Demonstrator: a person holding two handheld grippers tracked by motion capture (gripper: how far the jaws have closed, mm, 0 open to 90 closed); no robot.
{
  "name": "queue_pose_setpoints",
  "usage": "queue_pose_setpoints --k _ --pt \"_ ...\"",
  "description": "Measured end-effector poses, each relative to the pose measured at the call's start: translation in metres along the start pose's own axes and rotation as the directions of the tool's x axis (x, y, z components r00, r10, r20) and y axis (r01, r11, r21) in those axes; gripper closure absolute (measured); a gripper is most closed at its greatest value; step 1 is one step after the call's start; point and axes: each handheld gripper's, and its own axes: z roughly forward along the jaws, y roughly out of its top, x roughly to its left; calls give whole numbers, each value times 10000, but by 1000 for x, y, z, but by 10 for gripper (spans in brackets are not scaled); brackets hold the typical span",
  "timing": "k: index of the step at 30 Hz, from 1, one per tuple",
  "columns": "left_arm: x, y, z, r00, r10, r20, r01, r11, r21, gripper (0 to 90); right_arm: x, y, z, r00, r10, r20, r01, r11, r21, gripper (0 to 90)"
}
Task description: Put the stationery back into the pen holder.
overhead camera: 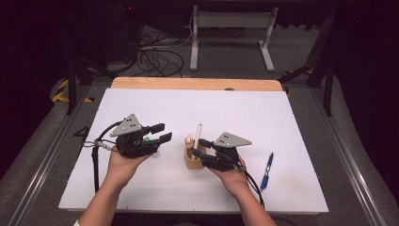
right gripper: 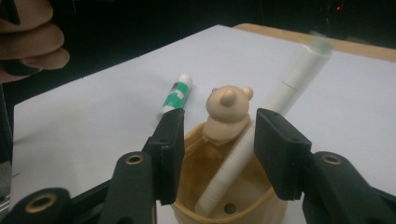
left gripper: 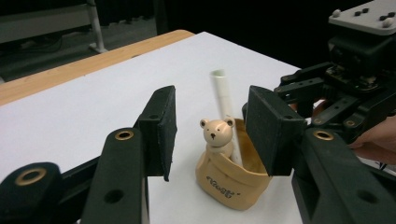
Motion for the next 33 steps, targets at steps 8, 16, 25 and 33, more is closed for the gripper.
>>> queue_pose_setpoints --k 8,16,25,33 --pt "4 0 -6 9995 -273 -172 272 9996 -60 513 0 5 -9 9996 -269 95 274 9979 -589 426" --pt "5 -1 -8 9975 -466 -526 466 9989 -18 483 -4 8 -22 9996 -281 97 290 9938 -1071 323" --pt "15 -11 -6 9875 -980 -1233 1015 9946 228 438 -11 10 -37 9973 -301 670 391 9898 -1370 209" --pt "21 -17 -9 9785 -1032 -1787 1098 9936 273 383 -20 14 -51 9946 -403 960 554 9854 -1610 133"
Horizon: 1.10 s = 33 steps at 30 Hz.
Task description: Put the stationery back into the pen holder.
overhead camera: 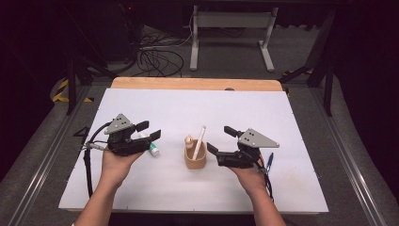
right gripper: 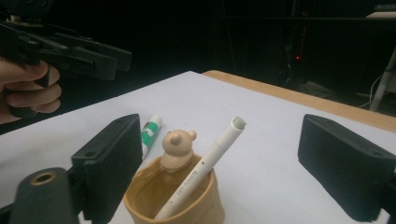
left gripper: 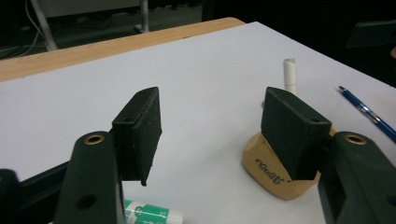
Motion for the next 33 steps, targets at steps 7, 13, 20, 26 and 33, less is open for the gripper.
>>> queue_pose_setpoints --k 7,13,20,26,33 --pt "8 -4 5 9972 -195 -728 222 9991 364 293 -8 4 -9 9996 -129 267 131 9999 -102 91" --pt "16 -12 13 9872 -437 -1535 529 9970 562 188 -14 5 -16 9975 -128 691 139 9998 -153 60" --pt "24 -18 19 9763 -471 -2115 665 9941 854 147 -19 7 -24 9954 -79 959 103 9997 -242 47" --pt "29 -27 30 9664 -729 -2466 1035 9882 1133 136 -24 8 -29 9931 -51 1172 82 9996 -268 37" --pt "33 -32 38 9537 -888 -2872 1316 9823 1333 84 -24 7 -28 9931 -96 1169 98 10000 -10 37"
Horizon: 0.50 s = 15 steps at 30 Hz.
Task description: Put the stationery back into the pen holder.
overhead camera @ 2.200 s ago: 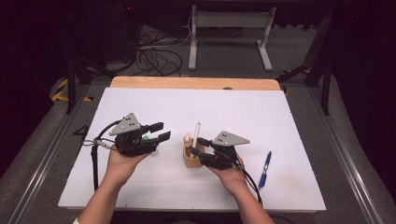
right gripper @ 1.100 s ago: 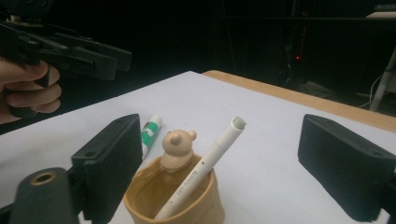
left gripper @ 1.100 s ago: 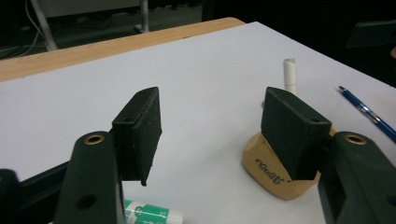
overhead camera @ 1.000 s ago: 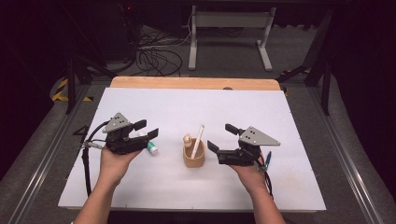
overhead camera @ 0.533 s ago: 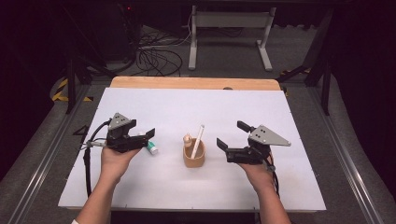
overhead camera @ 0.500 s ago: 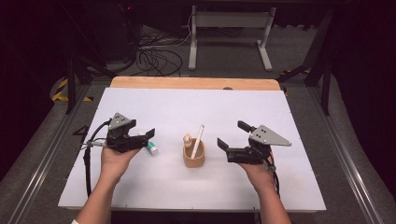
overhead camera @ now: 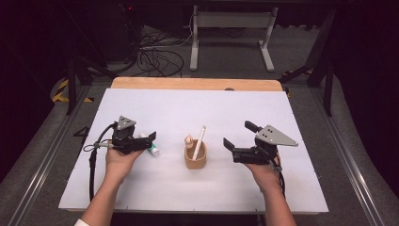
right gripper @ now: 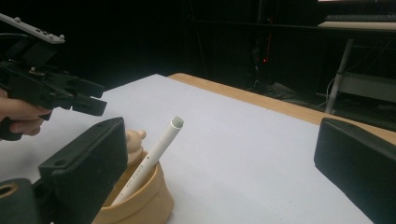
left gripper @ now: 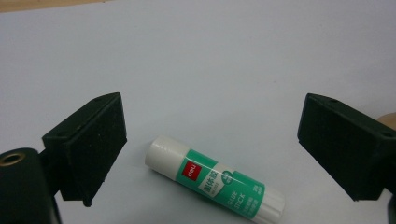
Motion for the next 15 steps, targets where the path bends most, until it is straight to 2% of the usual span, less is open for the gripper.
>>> queue_pose_setpoints --k 6,11,15 --pt "3 -3 8 9995 -271 -146 275 9992 274 79 1 0 2 10000 -71 24 70 10000 27 37" --pt "6 -5 11 9971 -739 -166 748 9950 655 95 2 0 2 10000 -60 56 60 9999 80 38" --pt "6 -6 15 9962 -794 -365 823 9927 878 107 3 -1 3 9999 -103 -3 103 9999 97 38"
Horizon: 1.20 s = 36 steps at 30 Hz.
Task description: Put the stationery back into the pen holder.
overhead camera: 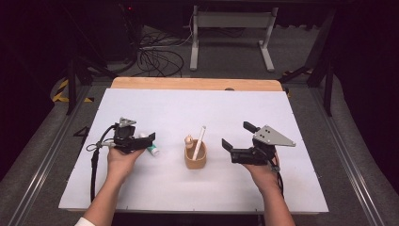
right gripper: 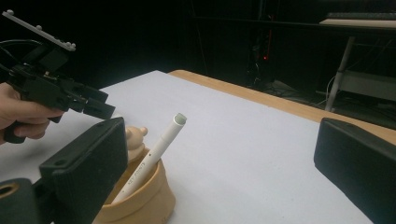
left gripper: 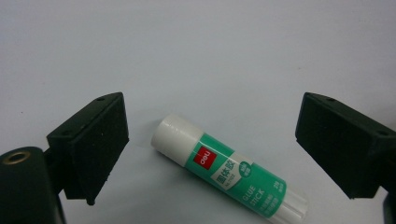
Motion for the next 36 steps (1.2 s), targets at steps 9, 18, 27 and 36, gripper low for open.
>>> queue_pose_setpoints --k 9,18,27,36 --pt "3 -4 10 9990 -203 -398 213 9995 253 150 1 0 1 10000 2 -18 -2 10000 89 39" --pt "3 -7 25 9981 -390 -470 442 9925 1142 162 1 -1 2 10000 3 17 -4 9999 169 40" --pt "1 -8 30 9978 -351 -570 423 9906 1300 217 1 -1 2 10000 46 34 -47 9998 204 42" --pt "0 -7 30 9994 5 -354 42 9913 1313 299 2 -1 3 10000 3 16 -4 9997 243 44"
